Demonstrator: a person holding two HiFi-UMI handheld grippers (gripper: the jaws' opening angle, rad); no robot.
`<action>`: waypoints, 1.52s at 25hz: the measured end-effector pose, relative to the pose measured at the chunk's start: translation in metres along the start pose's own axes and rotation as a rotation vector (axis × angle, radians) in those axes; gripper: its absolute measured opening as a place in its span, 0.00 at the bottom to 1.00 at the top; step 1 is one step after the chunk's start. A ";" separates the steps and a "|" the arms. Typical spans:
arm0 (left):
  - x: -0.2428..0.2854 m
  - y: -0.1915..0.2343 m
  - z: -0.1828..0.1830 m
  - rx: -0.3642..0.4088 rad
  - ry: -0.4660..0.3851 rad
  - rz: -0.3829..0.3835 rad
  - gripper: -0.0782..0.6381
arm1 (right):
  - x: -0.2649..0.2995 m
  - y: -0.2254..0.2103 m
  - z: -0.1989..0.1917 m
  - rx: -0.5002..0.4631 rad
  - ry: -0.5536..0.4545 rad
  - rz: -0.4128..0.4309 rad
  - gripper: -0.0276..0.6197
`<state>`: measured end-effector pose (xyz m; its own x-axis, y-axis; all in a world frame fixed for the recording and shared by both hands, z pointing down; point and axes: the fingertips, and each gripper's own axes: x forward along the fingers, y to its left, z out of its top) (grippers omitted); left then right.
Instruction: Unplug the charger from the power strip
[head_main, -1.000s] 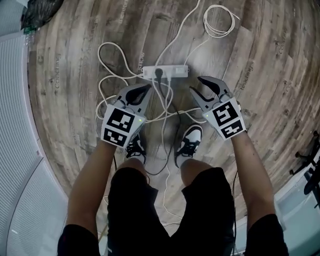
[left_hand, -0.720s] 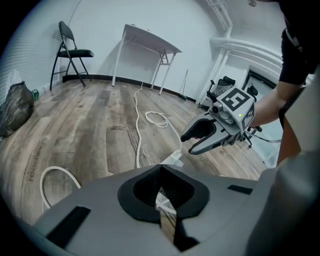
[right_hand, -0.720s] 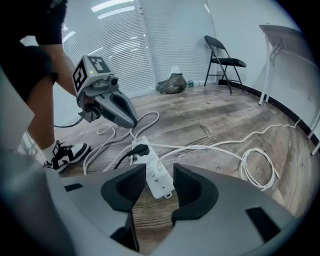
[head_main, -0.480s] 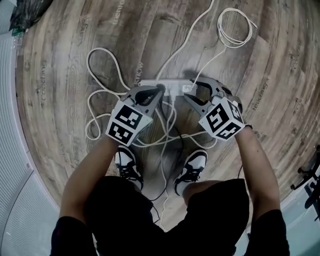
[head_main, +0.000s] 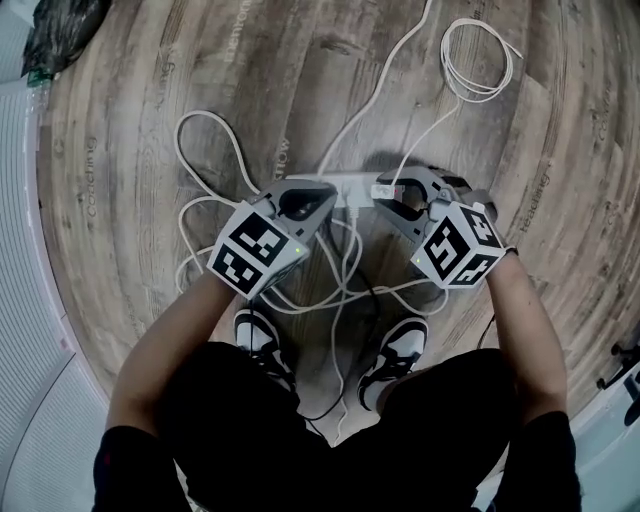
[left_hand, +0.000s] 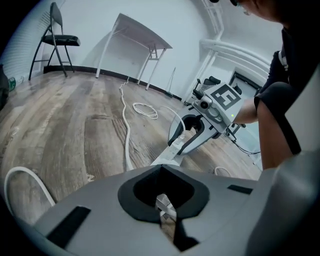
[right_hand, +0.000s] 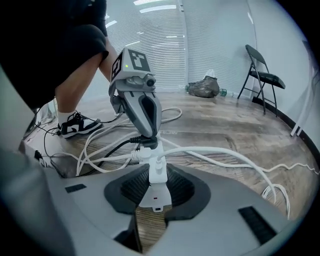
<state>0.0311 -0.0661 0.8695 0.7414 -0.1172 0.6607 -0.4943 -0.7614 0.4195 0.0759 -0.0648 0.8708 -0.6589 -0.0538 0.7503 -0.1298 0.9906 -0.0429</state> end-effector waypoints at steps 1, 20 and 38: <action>0.000 0.000 0.000 0.012 0.000 0.005 0.13 | 0.000 0.001 0.000 -0.011 0.005 -0.002 0.21; -0.157 -0.039 0.120 -0.067 -0.147 0.285 0.14 | -0.219 -0.030 0.158 0.679 -0.473 -0.298 0.21; -0.545 -0.235 0.346 -0.113 -0.438 0.378 0.13 | -0.500 0.082 0.391 0.945 -0.592 -0.687 0.21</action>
<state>-0.0999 -0.0443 0.1957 0.6106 -0.6384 0.4686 -0.7884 -0.5456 0.2840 0.1055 -0.0062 0.2342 -0.4430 -0.7958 0.4129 -0.8745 0.2822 -0.3944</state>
